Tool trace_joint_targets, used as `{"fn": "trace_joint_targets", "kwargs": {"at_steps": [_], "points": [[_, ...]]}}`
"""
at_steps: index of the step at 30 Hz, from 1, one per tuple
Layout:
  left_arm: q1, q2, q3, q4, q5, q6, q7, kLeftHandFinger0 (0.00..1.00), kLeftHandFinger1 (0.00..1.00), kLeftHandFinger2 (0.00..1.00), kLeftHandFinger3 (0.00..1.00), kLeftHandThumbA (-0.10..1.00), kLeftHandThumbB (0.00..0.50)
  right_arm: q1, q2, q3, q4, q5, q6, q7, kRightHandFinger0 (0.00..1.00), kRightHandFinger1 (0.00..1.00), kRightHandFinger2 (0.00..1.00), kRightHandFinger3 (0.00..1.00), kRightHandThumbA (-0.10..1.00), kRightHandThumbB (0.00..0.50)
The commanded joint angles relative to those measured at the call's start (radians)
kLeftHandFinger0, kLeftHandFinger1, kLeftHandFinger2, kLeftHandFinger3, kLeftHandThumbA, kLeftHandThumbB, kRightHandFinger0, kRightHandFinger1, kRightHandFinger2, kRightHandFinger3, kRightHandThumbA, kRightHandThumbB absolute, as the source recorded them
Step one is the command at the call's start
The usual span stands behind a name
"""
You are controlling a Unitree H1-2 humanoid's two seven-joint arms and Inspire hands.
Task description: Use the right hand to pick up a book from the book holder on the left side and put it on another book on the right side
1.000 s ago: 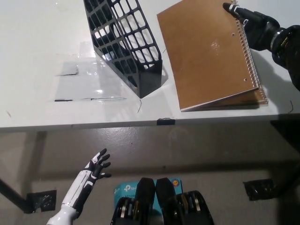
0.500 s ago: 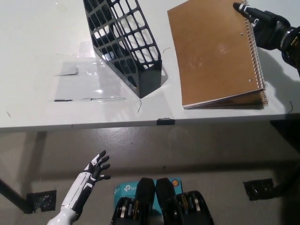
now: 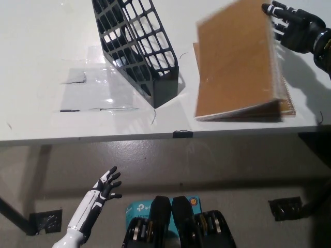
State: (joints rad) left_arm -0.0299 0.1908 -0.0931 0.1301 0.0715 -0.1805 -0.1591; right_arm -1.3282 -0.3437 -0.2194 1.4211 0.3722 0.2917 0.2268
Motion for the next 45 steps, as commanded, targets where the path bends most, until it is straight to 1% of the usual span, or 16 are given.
{"fn": "trace_joint_targets", "kwargs": {"at_steps": [1,3,5,10,16,18,21,23,25,26,27,28,29,31,36,45], "points": [[-0.007,0.001,0.011,-0.026,-0.006,-0.024,0.007,0.80,0.92,1.00,1.00,1.00,0.239,-0.073,-0.045,0.059,-0.035,-0.076,-0.110,0.107,1.00,1.00,1.00,1.00,0.27,0.339],[-0.009,0.001,0.010,-0.024,-0.005,-0.031,0.007,0.80,0.92,1.00,1.00,1.00,0.232,-0.070,-0.051,0.083,-0.033,-0.088,-0.133,0.125,1.00,1.00,1.00,1.00,0.29,0.364],[-0.008,-0.001,0.012,-0.021,-0.011,-0.031,0.005,0.80,0.92,1.00,1.00,1.00,0.235,-0.072,-0.050,0.084,-0.034,-0.086,-0.129,0.117,1.00,1.00,1.00,1.00,0.29,0.294],[-0.007,-0.002,0.013,-0.022,-0.007,-0.031,0.009,0.80,0.92,1.00,1.00,1.00,0.239,-0.074,-0.056,0.088,-0.030,-0.100,-0.147,0.105,1.00,1.00,1.00,1.00,0.30,0.338],[-0.013,-0.004,0.020,-0.029,-0.026,-0.002,0.002,0.80,0.92,1.00,1.00,1.00,0.251,-0.090,-0.074,0.113,-0.045,-0.147,-0.211,0.053,1.00,1.00,1.00,1.00,0.36,0.286],[-0.013,-0.005,0.020,-0.026,-0.021,-0.008,0.005,0.80,0.92,1.00,1.00,1.00,0.247,-0.096,-0.079,0.102,-0.057,-0.142,-0.236,0.040,1.00,1.00,1.00,1.00,0.39,0.336],[-0.025,-0.004,0.019,-0.013,-0.011,-0.022,0.009,0.79,0.92,1.00,1.00,1.00,0.246,-0.102,-0.084,0.088,-0.121,-0.131,-0.263,0.070,1.00,1.00,1.00,1.00,0.44,0.339],[-0.034,-0.006,0.020,-0.012,-0.013,-0.020,0.009,0.79,0.92,1.00,1.00,1.00,0.246,-0.076,-0.082,0.084,-0.246,-0.121,-0.272,0.116,1.00,1.00,1.00,1.00,0.49,0.349],[-0.052,-0.004,0.022,-0.012,-0.007,-0.011,0.011,0.79,0.92,1.00,1.00,1.00,0.242,0.009,-0.063,0.076,-0.531,-0.100,-0.192,0.103,1.00,1.00,1.00,1.00,0.51,0.339],[-0.060,-0.002,0.022,-0.014,-0.005,-0.005,0.011,0.79,0.92,1.00,1.00,1.00,0.241,0.077,-0.044,0.074,-0.741,-0.088,-0.137,0.080,1.00,1.00,1.00,1.00,0.50,0.309],[-0.076,-0.001,0.022,-0.009,-0.006,-0.005,0.010,0.79,0.92,1.00,1.00,1.00,0.238,0.105,-0.039,0.071,-0.838,-0.079,-0.116,0.073,1.00,1.00,1.00,1.00,0.49,0.343],[-0.088,-0.001,0.022,-0.003,-0.006,-0.008,0.009,0.79,0.92,1.00,1.00,1.00,0.237,0.121,-0.037,0.068,-0.891,-0.071,-0.107,0.073,1.00,1.00,1.00,1.00,0.49,0.317],[-0.102,0.001,0.021,0.000,0.001,-0.009,0.011,0.79,0.92,1.00,1.00,1.00,0.221,0.204,-0.020,0.071,-1.123,-0.056,-0.053,0.055,1.00,1.00,1.00,1.00,0.51,0.371],[-0.122,0.003,0.022,0.007,-0.003,-0.013,0.008,0.79,0.93,1.00,1.00,1.00,0.215,0.284,-0.011,0.076,-1.331,-0.037,-0.018,0.051,1.00,1.00,1.00,1.00,0.54,0.370],[-0.176,0.005,0.026,0.027,-0.008,-0.039,0.008,0.82,0.96,1.00,1.00,1.00,0.182,0.481,-0.014,0.100,-1.714,-0.004,-0.049,0.082,1.00,1.00,1.00,1.00,0.58,0.345],[-0.246,0.021,0.038,0.034,-0.029,-0.018,-0.006,0.89,1.00,1.00,1.00,1.00,0.184,0.692,0.004,0.143,-1.932,-0.109,-0.153,0.092,1.00,1.00,1.00,1.00,0.74,0.271]]}}
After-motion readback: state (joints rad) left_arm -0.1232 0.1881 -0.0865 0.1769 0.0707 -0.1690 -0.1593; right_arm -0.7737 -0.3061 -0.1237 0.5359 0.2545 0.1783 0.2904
